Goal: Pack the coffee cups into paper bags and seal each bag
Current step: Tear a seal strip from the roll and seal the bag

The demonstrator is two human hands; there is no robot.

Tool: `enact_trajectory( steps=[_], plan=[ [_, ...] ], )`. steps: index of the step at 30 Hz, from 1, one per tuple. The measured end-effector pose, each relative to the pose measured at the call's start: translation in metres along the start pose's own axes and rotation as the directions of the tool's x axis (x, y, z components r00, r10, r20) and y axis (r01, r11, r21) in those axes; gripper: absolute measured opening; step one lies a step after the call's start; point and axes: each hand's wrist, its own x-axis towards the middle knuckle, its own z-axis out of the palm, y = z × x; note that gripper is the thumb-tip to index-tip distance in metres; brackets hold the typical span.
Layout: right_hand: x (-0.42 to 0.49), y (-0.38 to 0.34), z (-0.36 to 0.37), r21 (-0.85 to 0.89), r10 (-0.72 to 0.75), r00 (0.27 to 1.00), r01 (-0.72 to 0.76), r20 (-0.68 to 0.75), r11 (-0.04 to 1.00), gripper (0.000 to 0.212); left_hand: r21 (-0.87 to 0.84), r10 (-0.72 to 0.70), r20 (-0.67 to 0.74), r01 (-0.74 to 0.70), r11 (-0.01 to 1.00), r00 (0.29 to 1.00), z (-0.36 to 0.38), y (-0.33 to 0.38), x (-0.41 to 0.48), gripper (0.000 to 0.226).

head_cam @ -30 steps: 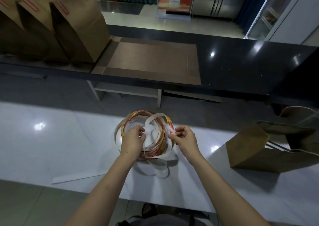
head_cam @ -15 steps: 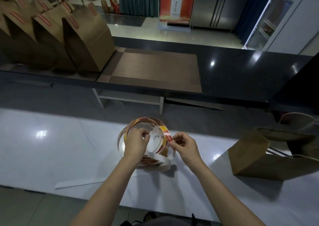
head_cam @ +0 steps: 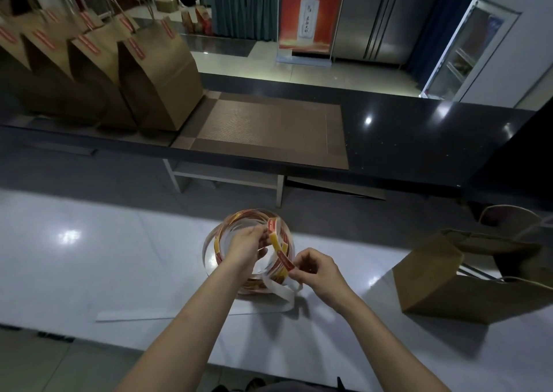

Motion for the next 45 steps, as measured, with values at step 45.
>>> enact_trajectory(
  steps=[45],
  plan=[
    [-0.011,-0.08,-0.032,-0.405,-0.423,0.881,0.316,-0.209,0.858,0.026,0.008,0.227,0.155,-0.231,0.973,0.961,0.051,0.042,-0.061,0.021]
  ],
)
